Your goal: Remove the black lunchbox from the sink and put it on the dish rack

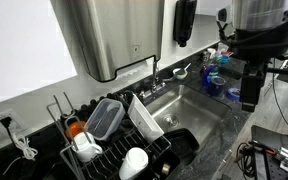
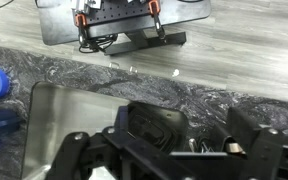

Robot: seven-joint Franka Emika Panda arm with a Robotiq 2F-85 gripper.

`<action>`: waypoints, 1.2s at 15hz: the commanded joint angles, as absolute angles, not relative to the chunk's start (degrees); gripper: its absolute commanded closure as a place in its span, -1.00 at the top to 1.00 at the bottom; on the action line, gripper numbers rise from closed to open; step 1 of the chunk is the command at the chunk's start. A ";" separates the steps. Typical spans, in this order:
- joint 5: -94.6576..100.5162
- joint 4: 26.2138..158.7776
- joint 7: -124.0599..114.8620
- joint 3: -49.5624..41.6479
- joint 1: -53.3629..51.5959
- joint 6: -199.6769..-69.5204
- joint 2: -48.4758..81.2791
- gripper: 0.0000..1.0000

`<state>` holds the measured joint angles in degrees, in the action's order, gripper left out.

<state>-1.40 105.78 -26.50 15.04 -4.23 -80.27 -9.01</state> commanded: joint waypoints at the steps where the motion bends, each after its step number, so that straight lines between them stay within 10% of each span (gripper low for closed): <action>1: -1.22 105.61 -26.69 13.82 -5.58 -80.13 -8.87 1.00; 18: 3.94 106.23 -2.19 4.76 -3.98 -98.98 3.09 1.00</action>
<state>3.95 106.40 -2.00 5.02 -3.63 -99.21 3.14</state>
